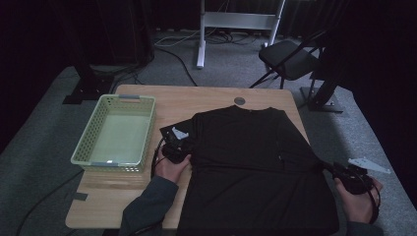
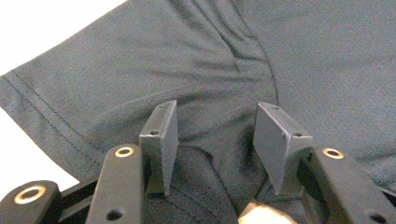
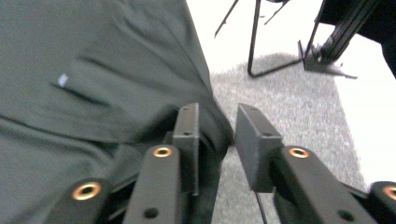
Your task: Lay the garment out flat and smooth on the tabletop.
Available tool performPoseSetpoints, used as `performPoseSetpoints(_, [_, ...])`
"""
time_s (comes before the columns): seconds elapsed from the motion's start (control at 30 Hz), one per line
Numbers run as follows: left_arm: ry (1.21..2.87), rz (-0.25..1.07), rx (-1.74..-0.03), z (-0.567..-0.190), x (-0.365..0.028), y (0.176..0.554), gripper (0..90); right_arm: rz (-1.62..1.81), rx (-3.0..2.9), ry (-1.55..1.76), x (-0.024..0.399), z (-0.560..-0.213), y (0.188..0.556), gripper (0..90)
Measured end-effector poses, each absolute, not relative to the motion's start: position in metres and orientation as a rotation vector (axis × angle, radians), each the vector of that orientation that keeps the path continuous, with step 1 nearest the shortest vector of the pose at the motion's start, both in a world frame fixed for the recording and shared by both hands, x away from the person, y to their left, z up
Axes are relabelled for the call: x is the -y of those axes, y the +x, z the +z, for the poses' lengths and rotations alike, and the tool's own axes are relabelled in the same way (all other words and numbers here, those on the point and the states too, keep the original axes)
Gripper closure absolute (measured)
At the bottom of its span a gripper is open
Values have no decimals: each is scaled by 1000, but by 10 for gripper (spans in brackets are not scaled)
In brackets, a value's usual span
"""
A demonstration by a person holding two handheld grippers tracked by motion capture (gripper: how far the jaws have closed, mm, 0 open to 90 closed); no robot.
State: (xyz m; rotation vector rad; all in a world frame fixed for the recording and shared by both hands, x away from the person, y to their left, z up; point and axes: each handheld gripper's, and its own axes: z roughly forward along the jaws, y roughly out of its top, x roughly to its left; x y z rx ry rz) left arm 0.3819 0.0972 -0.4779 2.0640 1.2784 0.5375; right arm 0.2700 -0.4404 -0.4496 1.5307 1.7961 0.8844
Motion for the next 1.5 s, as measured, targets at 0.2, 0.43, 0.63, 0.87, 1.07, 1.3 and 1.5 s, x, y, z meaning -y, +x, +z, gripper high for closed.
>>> performPoseSetpoints(0.2, [2058,537,-1277,-478,-97,381,511,952,-1821,1477,422,-440,274,604])
performPoseSetpoints(0.43, [2054,539,-1270,-479,-98,381,511,992,-1957,1460,387,-458,290,576])
performPoseSetpoints(0.63, [2051,540,-1268,-479,-98,381,510,974,-2054,1428,359,-471,306,567])
performPoseSetpoints(0.87, [2048,541,-1267,-480,-98,380,510,937,-2104,1406,343,-479,311,525])
performPoseSetpoints(1.07, [2049,543,-1267,-480,-98,380,510,925,-2121,1399,340,-483,311,491])
performPoseSetpoints(1.3, [2056,543,-1262,-480,-99,380,509,922,-2115,1402,340,-484,311,468])
performPoseSetpoints(1.5, [2055,544,-1262,-480,-99,380,509,916,-2112,1421,340,-483,311,474])
